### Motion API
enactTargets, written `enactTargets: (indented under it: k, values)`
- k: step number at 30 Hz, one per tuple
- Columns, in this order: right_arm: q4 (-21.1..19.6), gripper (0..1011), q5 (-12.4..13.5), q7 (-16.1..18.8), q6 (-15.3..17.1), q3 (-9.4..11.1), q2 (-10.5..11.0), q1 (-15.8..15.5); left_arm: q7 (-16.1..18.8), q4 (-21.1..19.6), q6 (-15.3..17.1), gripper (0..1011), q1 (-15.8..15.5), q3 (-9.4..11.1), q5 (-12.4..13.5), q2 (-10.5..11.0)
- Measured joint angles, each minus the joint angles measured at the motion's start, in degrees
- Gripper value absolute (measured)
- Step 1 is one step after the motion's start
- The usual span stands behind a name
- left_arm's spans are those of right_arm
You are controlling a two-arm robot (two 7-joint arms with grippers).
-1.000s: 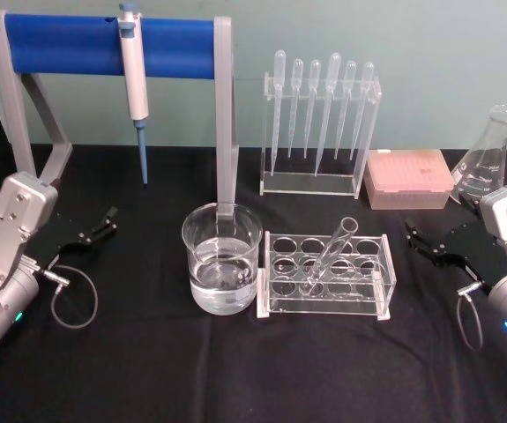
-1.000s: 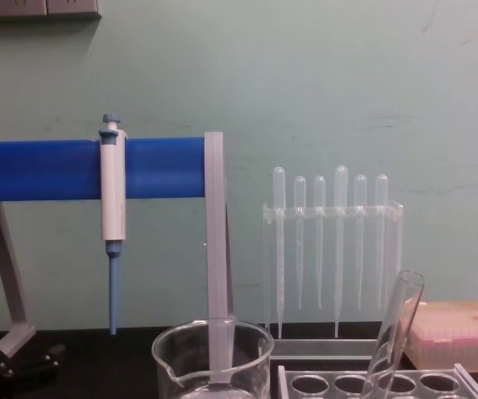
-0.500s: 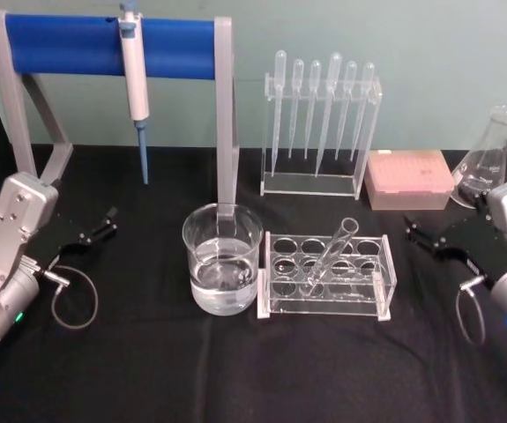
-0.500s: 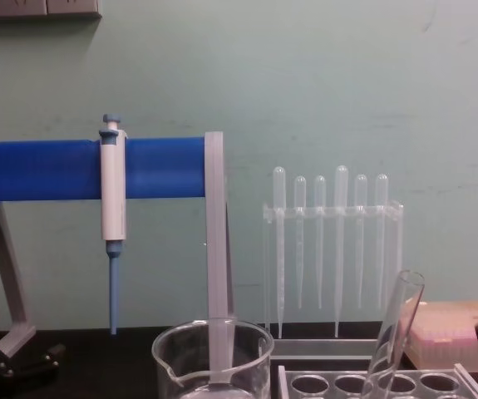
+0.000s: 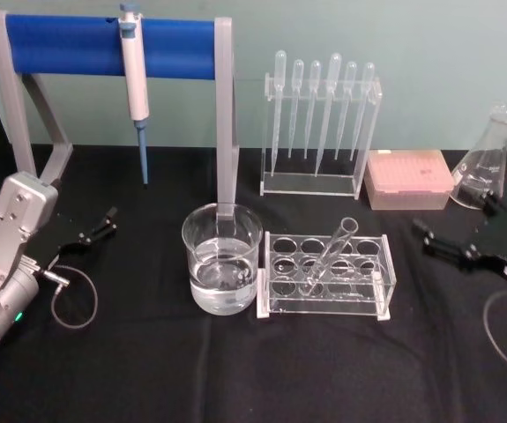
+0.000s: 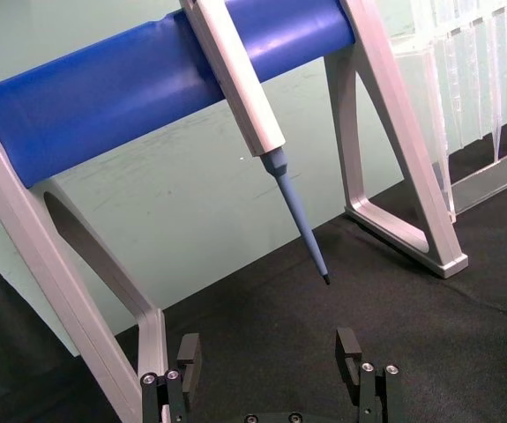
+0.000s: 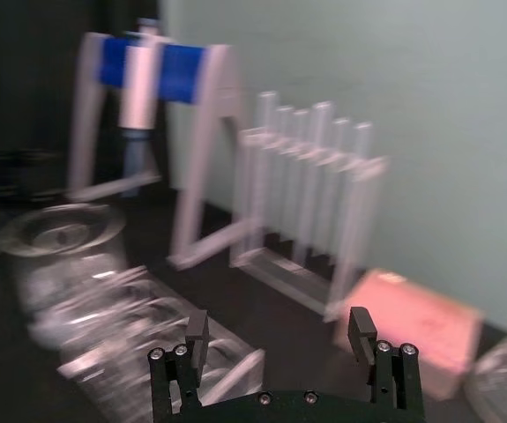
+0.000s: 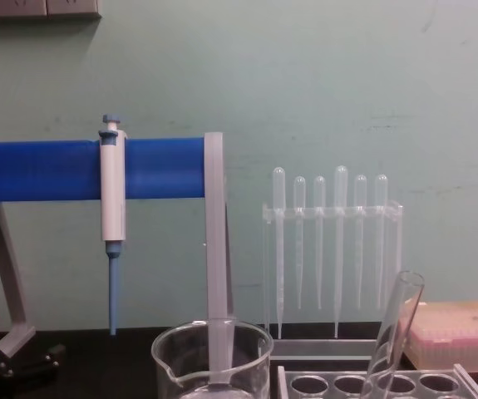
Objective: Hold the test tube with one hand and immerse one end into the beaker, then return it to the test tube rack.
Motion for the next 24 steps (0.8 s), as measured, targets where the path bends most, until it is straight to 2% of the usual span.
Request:
enactTargets:
  k: [1,2,3,5,6,7,9,13,18,21,24]
  values:
    - [-0.18,1003,1.34,2.16,-0.05,0.41,0.81,-0.64,0.00,0.00,0.00,1000,0.00,0.00,0.00,0.00]
    - [-0.33,1003,3.42,5.82,-0.25,1.04,2.08,-1.69,0.00,0.00,0.00,1000,0.00,0.00,0.00,0.00]
    - [-0.33,1003,3.42,5.82,-0.25,1.04,2.08,-1.69,0.00,0.00,0.00,1000,0.00,0.00,0.00,0.00]
    - [-0.12,1003,6.19,12.66,-1.25,1.66,4.18,-3.30,0.00,0.00,0.00,1000,0.00,0.00,0.00,0.00]
    - [-0.12,1003,6.19,12.66,-1.25,1.66,4.18,-3.30,0.00,0.00,0.00,1000,0.00,0.00,0.00,0.00]
    - [0.19,1003,7.12,15.43,-1.77,1.75,4.75,-3.83,0.00,0.00,0.00,1000,0.00,0.00,0.00,0.00]
    - [0.59,1003,8.11,18.80,-2.35,1.77,5.17,-4.31,0.00,0.00,0.00,1000,0.00,0.00,0.00,0.00]
    - [1.05,1003,8.65,22.95,-3.69,1.35,4.90,-4.51,0.00,0.00,0.00,1000,0.00,0.00,0.00,0.00]
    - [1.13,1003,8.32,24.22,-4.19,0.22,2.93,-3.51,0.00,0.00,0.00,1000,0.00,0.00,0.00,0.00]
    - [0.51,1003,6.60,23.19,-3.36,-1.24,1.25,-2.26,0.00,0.00,0.00,1000,-0.01,0.00,0.00,0.00]
    - [0.04,1003,5.37,22.18,-2.51,-2.19,0.45,-1.55,0.00,0.00,0.00,1000,0.00,0.00,0.00,0.00]
